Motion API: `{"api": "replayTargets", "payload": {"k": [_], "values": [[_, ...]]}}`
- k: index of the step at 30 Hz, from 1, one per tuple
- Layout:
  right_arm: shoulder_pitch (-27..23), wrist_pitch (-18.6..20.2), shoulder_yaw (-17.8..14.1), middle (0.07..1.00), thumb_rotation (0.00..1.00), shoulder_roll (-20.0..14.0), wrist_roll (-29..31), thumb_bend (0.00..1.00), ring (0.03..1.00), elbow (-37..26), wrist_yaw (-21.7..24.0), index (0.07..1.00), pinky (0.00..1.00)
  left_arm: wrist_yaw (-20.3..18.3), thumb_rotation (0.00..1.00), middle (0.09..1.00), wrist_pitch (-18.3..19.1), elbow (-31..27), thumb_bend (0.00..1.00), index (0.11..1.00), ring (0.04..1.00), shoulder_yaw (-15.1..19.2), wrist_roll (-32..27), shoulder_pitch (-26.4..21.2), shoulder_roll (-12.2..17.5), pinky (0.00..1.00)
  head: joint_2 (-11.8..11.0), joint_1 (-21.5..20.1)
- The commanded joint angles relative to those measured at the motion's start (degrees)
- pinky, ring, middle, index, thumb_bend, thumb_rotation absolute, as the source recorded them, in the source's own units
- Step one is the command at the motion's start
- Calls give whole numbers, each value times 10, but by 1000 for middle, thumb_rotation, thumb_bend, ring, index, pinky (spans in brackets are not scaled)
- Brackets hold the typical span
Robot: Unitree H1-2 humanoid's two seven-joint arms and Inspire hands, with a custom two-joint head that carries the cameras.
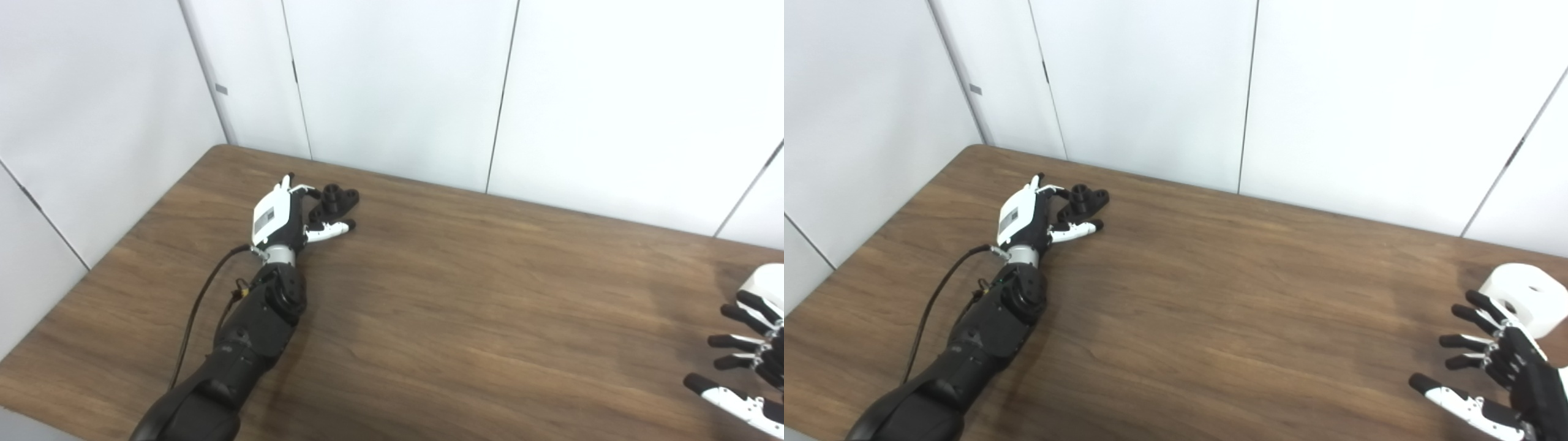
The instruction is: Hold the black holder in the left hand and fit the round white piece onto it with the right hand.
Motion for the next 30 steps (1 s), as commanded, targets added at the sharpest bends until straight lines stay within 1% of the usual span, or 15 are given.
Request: {"api": "replayTargets", "payload": {"k": [1, 2, 4, 5, 6, 8, 11, 14, 17, 22, 26, 28, 30], "values": [[-10, -17, -6, 789, 99, -11, -1, 650, 626, -17, -2, 832, 487, -6, 169, 1000, -3, 7, 897, 691, 1000, -4, -5, -11, -5, 954, 0, 1], [-10, -17, -7, 789, 99, -11, -2, 650, 619, -17, -2, 832, 482, -5, 157, 997, -6, 10, 890, 682, 1000, -3, -6, -12, -6, 953, 0, 1], [-9, -12, -7, 789, 110, -11, -2, 653, 620, -20, -2, 830, 482, 1, 102, 965, -12, 13, 869, 623, 1000, 0, -10, -12, -10, 960, 1, 1], [-8, -11, -7, 791, 110, -11, -3, 652, 625, -21, -2, 830, 489, 4, 81, 946, -14, 15, 700, 557, 1000, 1, -11, -12, -11, 978, 1, 1], [-8, -8, -8, 792, 110, -11, -2, 651, 629, -23, -1, 831, 493, 7, 69, 934, -15, 14, 596, 516, 1000, 3, -12, -12, -13, 990, 2, 0], [-7, -6, -8, 793, 116, -11, 0, 652, 634, -24, -1, 830, 499, 14, 59, 903, -14, 13, 543, 492, 1000, 3, -12, -11, -17, 998, 2, 0], [-7, -4, -9, 793, 125, -11, -1, 651, 635, -24, -1, 830, 507, 18, 55, 881, -17, 13, 526, 484, 994, 3, -14, -10, -21, 1000, 4, 1], [-8, -11, -9, 793, 126, -12, -3, 647, 636, -21, -1, 831, 510, 19, 54, 879, -22, 17, 525, 483, 991, 2, -15, -9, -23, 1000, 5, 2], [-8, -8, -8, 789, 117, -11, -5, 637, 627, -25, -2, 833, 515, 25, 55, 872, -26, 24, 524, 483, 976, -2, -11, -8, -25, 1000, 5, 2], [-8, -12, -9, 783, 115, -10, -7, 627, 617, -24, -3, 830, 513, 19, 55, 876, -30, 29, 524, 483, 975, -7, -14, -5, -27, 1000, 5, 3], [-11, -20, -7, 783, 124, -9, -11, 618, 615, -19, -3, 831, 517, 6, 55, 881, -61, 35, 524, 483, 974, -13, -19, -1, -24, 983, 4, 0], [-12, -23, -5, 782, 122, -8, -16, 612, 612, -17, -4, 831, 517, -12, 54, 885, -78, 34, 524, 483, 973, -20, -22, 2, -18, 970, 3, -4], [-14, -22, -3, 779, 121, -5, -19, 608, 608, -17, -6, 829, 510, -39, 56, 897, -91, 24, 524, 483, 977, -29, -23, 9, -11, 937, 3, -11]]}}
